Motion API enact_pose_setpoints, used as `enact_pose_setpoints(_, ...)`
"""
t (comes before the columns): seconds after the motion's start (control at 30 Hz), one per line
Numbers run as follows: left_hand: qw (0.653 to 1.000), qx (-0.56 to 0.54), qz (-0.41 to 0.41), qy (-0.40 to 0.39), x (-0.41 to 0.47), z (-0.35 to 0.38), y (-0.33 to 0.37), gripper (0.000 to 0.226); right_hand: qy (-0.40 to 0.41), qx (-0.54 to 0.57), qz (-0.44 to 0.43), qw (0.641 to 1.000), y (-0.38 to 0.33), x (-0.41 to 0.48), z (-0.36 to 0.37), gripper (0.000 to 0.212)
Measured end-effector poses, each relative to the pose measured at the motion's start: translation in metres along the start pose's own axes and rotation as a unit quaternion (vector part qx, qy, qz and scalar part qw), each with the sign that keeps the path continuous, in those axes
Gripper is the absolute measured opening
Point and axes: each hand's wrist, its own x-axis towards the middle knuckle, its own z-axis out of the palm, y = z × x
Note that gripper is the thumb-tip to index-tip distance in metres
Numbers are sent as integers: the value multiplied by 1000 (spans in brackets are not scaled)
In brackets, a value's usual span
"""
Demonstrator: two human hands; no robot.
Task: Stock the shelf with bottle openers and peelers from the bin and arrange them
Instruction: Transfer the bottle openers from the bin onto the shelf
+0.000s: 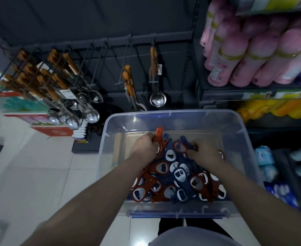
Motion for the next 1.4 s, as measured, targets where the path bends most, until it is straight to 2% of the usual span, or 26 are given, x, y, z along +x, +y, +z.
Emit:
enact_pose_setpoints(0.13,997,-43,68,7,3,9,52,19,141,61,0,988,6,-17,-45,22)
enact_pose_setpoints(0.3,980,-75,182,19,-15,36,149,25,300,90,14,950,44,-63,-127,19)
enact_pose_setpoints(0.47,951,-50,305,-26,-59,100,254,31,417,119,95,896,133,-138,-204,21)
enact_pose_setpoints(0.63,915,-22,398,-64,-135,181,367,30,510,180,171,824,244,-231,-270,22)
enact_pose_setpoints(0.77,889,-13,445,-112,-203,249,450,24,542,169,257,782,325,-302,-313,27)
enact_pose_setpoints(0.87,877,-3,462,-131,-241,292,499,22,544,166,302,765,376,-336,-331,29)
enact_pose_setpoints(1.03,880,46,449,-147,-275,347,549,27,487,166,361,778,433,-356,-343,38)
enact_pose_setpoints(1.2,881,110,436,-149,-271,377,567,27,433,145,366,811,461,-356,-343,43)
enact_pose_setpoints(1.4,876,176,437,-100,-255,394,584,31,413,-33,372,831,482,-345,-349,43)
